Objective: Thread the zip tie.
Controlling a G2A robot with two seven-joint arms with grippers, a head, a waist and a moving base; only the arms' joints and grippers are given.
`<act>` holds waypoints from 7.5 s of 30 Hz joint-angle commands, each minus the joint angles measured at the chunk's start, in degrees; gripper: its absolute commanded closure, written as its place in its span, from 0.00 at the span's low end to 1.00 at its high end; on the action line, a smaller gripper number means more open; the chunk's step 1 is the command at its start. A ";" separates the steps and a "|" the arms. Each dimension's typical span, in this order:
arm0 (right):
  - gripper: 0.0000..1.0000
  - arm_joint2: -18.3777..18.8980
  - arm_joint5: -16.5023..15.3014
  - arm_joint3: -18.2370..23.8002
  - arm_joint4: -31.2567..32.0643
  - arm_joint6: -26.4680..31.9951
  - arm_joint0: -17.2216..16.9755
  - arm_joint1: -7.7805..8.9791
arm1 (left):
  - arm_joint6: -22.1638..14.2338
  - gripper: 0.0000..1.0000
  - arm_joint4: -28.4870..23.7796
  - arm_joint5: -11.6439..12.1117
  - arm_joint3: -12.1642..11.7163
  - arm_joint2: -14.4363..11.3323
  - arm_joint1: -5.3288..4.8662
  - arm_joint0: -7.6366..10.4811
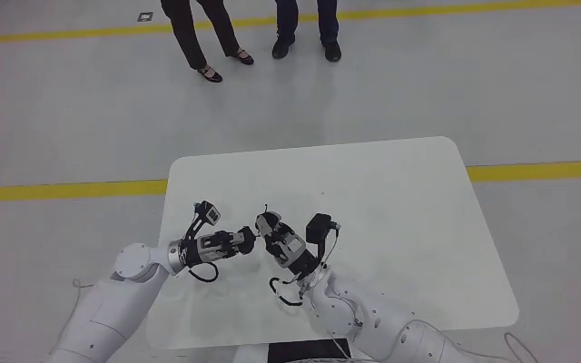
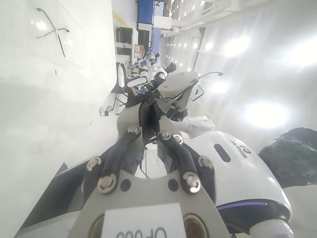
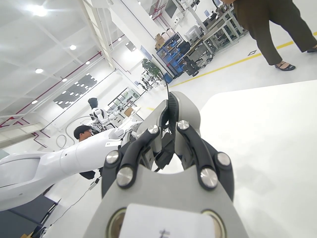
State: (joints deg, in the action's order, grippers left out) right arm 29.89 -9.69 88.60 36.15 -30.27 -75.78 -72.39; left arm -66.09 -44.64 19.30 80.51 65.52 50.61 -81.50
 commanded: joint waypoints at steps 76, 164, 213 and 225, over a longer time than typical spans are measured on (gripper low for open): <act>1.00 6.52 18.99 3.45 18.74 4.85 -8.61 -6.45 | 3.22 1.00 0.68 -0.81 -0.28 -0.67 0.74 0.54; 1.00 10.88 14.86 2.24 20.79 6.88 -12.50 -10.66 | 3.22 1.00 0.68 -0.81 -0.28 -0.67 0.74 0.54; 1.00 11.14 16.03 2.34 17.88 8.59 -12.51 -10.96 | 3.22 1.00 0.68 -0.81 -0.28 -0.67 0.74 0.54; 1.00 10.97 16.21 3.06 17.62 8.49 -12.94 -10.26 | 3.22 1.00 0.68 -0.81 -0.28 -0.67 0.74 0.54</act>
State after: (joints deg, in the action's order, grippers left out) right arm 40.88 6.51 91.63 53.88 -21.80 -88.71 -82.70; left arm -62.87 -43.97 18.49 80.23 64.85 51.35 -80.96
